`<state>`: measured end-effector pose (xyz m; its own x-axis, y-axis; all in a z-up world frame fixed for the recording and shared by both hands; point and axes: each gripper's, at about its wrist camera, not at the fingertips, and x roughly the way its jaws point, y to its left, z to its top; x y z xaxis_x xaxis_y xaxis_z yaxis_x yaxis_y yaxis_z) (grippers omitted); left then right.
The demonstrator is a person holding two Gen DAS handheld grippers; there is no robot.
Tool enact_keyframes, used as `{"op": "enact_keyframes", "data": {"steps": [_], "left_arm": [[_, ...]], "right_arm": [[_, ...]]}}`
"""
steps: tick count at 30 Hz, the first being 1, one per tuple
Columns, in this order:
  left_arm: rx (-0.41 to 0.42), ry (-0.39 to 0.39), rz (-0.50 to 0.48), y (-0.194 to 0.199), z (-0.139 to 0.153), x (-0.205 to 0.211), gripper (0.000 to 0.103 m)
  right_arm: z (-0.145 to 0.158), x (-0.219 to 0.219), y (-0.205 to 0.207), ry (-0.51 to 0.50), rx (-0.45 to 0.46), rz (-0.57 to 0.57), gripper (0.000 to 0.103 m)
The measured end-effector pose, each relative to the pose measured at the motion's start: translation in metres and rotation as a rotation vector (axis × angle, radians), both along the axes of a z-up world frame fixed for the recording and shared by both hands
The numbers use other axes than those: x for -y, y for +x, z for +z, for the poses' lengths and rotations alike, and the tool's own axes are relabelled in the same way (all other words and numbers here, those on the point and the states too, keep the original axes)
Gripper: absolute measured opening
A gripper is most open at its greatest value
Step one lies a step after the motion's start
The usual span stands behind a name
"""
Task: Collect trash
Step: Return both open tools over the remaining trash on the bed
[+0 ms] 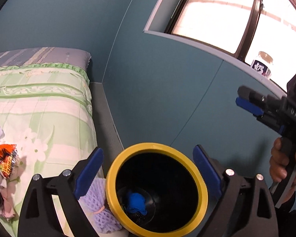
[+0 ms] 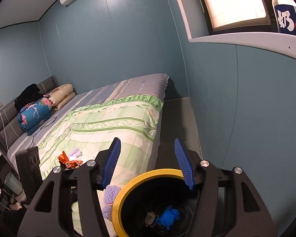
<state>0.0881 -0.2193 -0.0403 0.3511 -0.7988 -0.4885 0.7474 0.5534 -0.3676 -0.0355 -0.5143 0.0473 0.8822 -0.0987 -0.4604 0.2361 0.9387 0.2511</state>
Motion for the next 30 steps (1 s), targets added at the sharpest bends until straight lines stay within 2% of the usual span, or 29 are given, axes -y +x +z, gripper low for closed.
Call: {"op": "enact_keyframes", "data": {"steps": [7,13,18,26,30], "left_arm": [[0.024,-0.015,0.076,0.016,0.018,-0.028,0.091],[0.037,-0.006,0.167,0.031,0.026,-0.062,0.092],[0.077,0.016,0.250,0.040,0.033,-0.097,0.095],[0.088,0.054,0.395,0.055,0.030,-0.168,0.095],[0.079,0.074,0.476,0.063,0.022,-0.206,0.095]], "right_arm": [[0.001,-0.002,-0.005,-0.004,0.014,0.011,0.055],[0.004,-0.011,0.000,-0.019,0.026,0.038,0.060],[0.008,-0.031,0.014,-0.027,0.045,0.094,0.070],[0.011,-0.081,0.060,-0.037,0.054,0.232,0.086],[0.005,-0.111,0.091,-0.035,0.035,0.299,0.088]]}}
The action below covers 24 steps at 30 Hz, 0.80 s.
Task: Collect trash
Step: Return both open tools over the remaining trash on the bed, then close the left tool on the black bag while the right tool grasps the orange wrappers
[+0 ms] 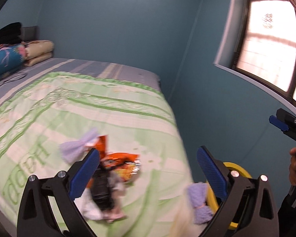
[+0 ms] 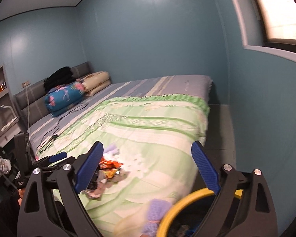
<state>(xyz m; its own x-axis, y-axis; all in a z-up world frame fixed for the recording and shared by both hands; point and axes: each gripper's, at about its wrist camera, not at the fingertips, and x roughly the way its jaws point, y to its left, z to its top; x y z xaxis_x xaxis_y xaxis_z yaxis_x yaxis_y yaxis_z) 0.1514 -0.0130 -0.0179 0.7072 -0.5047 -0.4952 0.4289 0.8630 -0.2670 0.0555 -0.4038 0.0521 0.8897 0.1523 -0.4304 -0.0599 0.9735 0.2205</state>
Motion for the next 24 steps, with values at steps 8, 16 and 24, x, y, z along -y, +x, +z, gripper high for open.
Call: {"op": "enact_keyframes", "data": {"steps": [8,16,24], "left_arm": [[-0.019,0.034,0.101,0.005,-0.028,-0.047,0.095],[-0.095,0.031,0.140,0.013,-0.072,-0.072,0.095],[-0.091,0.055,0.116,0.013,-0.088,-0.056,0.095]], "right_arm": [[-0.029,-0.061,0.077,-0.029,-0.083,0.146,0.089],[-0.066,-0.106,0.135,-0.021,-0.203,0.309,0.090],[-0.100,-0.139,0.182,-0.024,-0.326,0.410,0.090]]}}
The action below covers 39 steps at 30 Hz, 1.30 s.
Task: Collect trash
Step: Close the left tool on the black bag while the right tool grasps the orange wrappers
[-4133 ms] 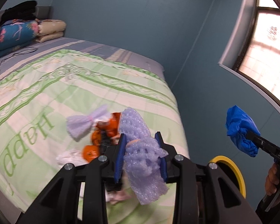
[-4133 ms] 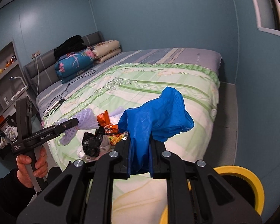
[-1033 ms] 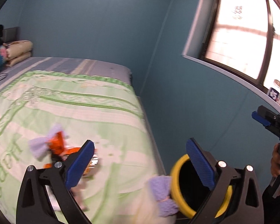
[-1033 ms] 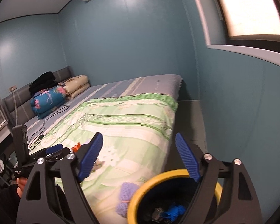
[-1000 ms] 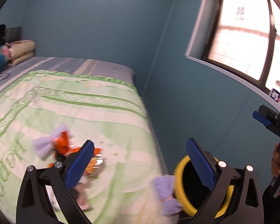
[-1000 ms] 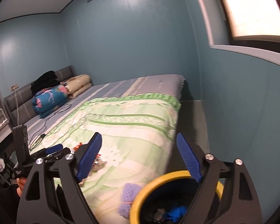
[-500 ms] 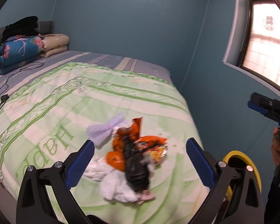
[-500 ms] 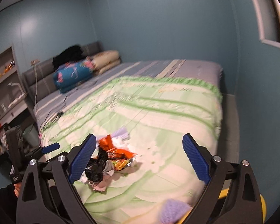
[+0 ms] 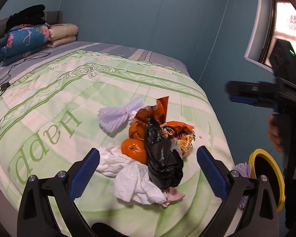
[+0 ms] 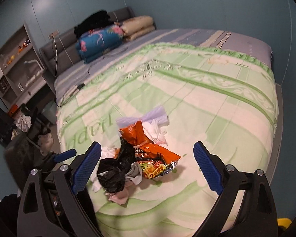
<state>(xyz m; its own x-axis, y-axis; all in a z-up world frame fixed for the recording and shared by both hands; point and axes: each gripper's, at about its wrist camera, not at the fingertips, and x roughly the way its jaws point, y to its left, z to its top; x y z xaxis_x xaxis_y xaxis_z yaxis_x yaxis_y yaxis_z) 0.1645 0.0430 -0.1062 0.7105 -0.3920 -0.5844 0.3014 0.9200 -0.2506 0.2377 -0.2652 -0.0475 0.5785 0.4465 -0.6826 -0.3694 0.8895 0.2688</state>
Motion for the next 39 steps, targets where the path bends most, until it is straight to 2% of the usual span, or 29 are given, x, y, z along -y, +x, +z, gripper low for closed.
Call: {"op": "enact_keyframes", "data": {"steps": [13,19,25,30,32,35,39], "left_arm": [[-0.009,-0.002,-0.005,0.012,-0.004,0.021,0.095],[-0.014,0.031,-0.009,0.017,-0.007,0.028,0.094],[-0.021,0.035,-0.026,0.023,-0.011,0.036,0.086],[-0.042,0.013,-0.028,0.031,-0.015,0.039,0.073],[-0.055,0.004,-0.028,0.034,-0.018,0.038,0.058],[-0.069,-0.010,-0.031,0.036,-0.021,0.038,0.048],[-0.086,0.002,-0.032,0.039,-0.027,0.041,0.031]], "right_arm": [[-0.039,-0.038,0.049,-0.062,-0.139,0.073,0.090],[-0.051,-0.054,0.066,-0.065,-0.222,0.103,0.090],[-0.060,-0.070,0.078,-0.101,-0.279,0.124,0.089],[-0.070,-0.080,0.082,-0.130,-0.304,0.132,0.085],[-0.075,-0.082,0.086,-0.138,-0.317,0.126,0.083],[-0.077,-0.082,0.089,-0.120,-0.332,0.126,0.083],[-0.081,-0.085,0.091,-0.132,-0.340,0.131,0.073]]}}
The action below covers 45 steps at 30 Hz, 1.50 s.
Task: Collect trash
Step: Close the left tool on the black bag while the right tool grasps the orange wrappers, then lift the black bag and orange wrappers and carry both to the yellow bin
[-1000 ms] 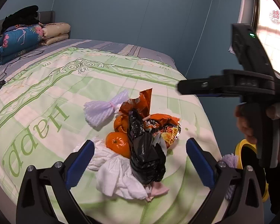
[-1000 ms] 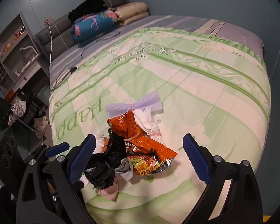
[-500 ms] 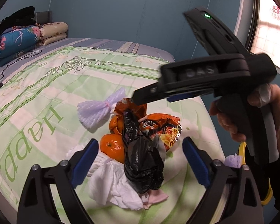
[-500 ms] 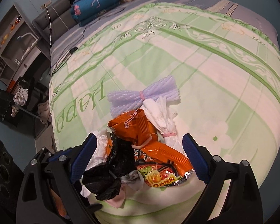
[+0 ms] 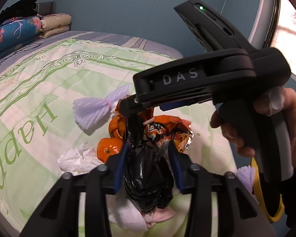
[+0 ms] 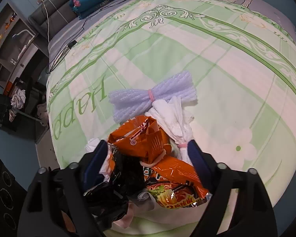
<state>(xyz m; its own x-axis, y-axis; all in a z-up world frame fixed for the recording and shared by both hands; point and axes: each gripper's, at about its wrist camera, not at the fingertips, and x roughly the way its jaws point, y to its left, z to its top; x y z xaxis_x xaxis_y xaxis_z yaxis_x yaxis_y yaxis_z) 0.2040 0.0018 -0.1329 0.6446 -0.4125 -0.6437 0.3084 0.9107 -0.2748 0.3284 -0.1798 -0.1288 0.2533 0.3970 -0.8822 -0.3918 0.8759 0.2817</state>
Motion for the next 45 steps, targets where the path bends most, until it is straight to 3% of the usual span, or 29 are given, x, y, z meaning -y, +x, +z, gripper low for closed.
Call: {"op": "enact_keyframes", "data": {"steps": [2,4,6,9,15,32,45], "left_arm": [[-0.017,0.010,0.003,0.001,-0.005,0.001,0.020],[-0.034,0.002,0.007,0.001,-0.009,0.000,0.017],[-0.041,-0.008,0.008,0.000,-0.010,-0.002,0.015],[-0.038,-0.013,0.006,-0.004,-0.009,-0.006,0.014],[-0.025,-0.026,0.012,-0.012,0.000,-0.019,0.014],[0.041,-0.065,0.088,-0.033,0.030,-0.068,0.014],[0.098,-0.071,0.142,-0.049,0.060,-0.086,0.014]], "right_arm": [[-0.003,-0.001,-0.001,-0.010,-0.005,0.001,0.066],[-0.003,-0.001,-0.002,-0.021,-0.002,-0.002,0.058],[-0.005,0.001,-0.004,-0.032,0.001,-0.004,0.041],[-0.004,0.004,-0.004,-0.032,0.009,-0.028,0.034],[0.003,0.009,-0.009,-0.037,0.039,-0.046,0.030],[0.032,0.050,-0.038,-0.044,0.129,-0.110,0.029],[0.077,0.101,-0.080,0.070,0.226,-0.193,0.029]]}}
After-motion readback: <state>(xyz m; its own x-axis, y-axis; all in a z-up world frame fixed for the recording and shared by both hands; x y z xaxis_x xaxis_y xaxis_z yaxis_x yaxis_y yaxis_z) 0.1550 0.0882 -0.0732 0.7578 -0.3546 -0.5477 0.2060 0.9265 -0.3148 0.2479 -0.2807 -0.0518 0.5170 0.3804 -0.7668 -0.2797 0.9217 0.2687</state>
